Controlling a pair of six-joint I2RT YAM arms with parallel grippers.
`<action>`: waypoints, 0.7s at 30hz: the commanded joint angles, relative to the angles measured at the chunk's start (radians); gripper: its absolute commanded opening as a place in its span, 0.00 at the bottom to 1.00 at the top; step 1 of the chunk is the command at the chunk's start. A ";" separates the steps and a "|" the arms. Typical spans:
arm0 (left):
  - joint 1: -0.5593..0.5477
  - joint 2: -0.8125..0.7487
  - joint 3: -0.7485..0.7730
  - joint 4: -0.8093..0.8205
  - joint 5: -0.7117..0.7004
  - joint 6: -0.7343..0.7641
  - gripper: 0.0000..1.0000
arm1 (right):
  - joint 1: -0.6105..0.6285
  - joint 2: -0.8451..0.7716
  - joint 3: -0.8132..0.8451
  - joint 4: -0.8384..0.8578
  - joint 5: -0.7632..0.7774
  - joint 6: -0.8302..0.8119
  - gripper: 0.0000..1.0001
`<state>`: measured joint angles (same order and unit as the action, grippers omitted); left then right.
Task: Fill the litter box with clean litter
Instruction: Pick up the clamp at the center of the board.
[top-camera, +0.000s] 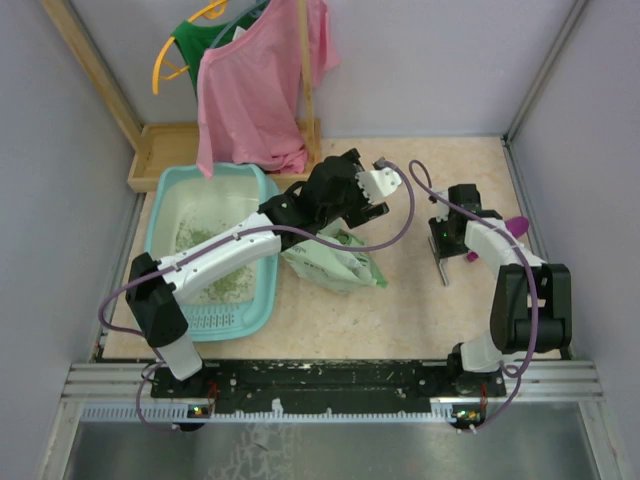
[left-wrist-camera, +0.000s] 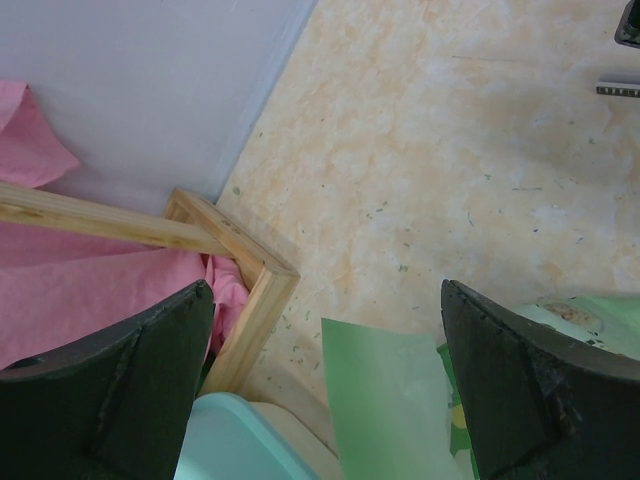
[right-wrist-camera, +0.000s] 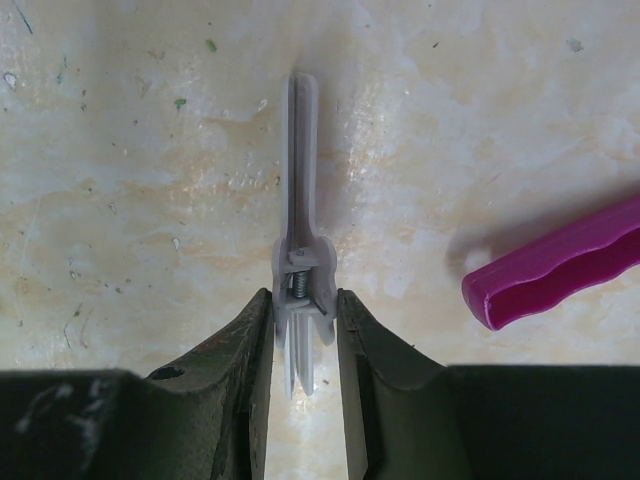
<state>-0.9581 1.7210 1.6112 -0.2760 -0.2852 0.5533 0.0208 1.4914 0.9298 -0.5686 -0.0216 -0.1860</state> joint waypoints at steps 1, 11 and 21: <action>-0.002 0.012 0.010 -0.004 -0.003 -0.003 0.99 | -0.009 -0.053 0.006 0.031 0.011 0.007 0.00; -0.002 0.015 0.013 -0.009 0.005 -0.011 0.99 | -0.009 -0.143 -0.039 0.086 0.051 0.012 0.00; -0.004 0.012 0.017 -0.015 0.002 -0.014 0.99 | -0.009 -0.073 -0.017 0.055 -0.014 -0.003 0.00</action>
<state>-0.9581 1.7290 1.6115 -0.2852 -0.2844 0.5522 0.0170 1.4025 0.8906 -0.5388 -0.0166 -0.1822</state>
